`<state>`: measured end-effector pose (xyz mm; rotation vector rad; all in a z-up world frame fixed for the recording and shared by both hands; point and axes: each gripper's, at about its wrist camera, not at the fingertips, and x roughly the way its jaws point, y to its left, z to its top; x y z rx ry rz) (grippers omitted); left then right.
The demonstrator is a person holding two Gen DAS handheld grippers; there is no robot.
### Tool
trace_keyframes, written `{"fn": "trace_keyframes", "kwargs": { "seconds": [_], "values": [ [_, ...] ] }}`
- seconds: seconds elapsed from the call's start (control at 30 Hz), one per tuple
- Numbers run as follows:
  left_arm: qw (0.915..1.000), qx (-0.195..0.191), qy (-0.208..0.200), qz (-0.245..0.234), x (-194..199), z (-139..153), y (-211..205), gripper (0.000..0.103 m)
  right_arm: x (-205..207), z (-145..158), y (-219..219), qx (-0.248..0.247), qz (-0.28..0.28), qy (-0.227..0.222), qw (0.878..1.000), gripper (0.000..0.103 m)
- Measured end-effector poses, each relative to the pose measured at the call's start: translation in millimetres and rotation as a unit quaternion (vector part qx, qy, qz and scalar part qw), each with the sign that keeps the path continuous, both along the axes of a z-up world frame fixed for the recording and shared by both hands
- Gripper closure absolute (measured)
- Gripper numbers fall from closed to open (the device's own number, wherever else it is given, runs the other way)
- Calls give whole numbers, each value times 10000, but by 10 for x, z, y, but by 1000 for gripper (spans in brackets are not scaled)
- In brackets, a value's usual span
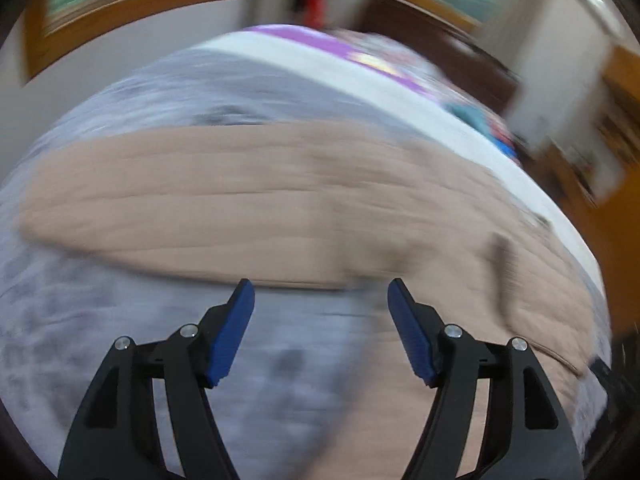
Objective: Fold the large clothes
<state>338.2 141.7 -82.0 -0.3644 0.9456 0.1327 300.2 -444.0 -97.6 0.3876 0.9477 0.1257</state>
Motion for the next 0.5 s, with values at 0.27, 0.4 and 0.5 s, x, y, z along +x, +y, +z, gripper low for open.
{"fn": "trace_keyframes", "kwargs": {
  "seconds": [0.27,0.4,0.5],
  "values": [
    [9803,-833,182,1779,-384,-352,1601,34,46,-77,108,-78,28,69,9999,53],
    [9658,-1471,-51,2136,-307,-484,1981,34,64,-123,114,-112,19,110,9999,53],
    [9622,-1541,-167,2237,-220,-509,2072,34,76,-143,101,-119,4,120,9999,53]
  ]
}}
